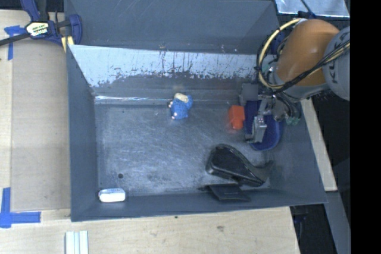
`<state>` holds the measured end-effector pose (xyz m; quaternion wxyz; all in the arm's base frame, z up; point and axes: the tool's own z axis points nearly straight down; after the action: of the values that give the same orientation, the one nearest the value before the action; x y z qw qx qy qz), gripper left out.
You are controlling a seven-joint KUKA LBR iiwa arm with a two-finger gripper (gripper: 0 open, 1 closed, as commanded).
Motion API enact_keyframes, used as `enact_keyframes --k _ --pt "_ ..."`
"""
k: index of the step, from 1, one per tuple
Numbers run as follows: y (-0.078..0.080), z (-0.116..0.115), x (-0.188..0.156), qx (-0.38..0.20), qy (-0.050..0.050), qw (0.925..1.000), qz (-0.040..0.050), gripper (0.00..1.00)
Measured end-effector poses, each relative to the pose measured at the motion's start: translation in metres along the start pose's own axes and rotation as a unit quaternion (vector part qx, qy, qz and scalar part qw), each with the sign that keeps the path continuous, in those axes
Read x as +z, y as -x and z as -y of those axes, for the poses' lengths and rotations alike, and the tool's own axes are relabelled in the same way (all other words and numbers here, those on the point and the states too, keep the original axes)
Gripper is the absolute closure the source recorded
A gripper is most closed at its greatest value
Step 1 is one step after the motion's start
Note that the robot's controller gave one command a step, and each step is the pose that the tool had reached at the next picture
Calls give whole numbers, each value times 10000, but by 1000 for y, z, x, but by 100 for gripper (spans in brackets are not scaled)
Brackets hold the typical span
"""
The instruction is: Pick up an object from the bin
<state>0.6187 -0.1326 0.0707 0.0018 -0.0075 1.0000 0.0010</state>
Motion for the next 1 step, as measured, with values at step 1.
enact_keyframes --k 1 --pt "-1 0 0 -5 -5 10000 -3 100"
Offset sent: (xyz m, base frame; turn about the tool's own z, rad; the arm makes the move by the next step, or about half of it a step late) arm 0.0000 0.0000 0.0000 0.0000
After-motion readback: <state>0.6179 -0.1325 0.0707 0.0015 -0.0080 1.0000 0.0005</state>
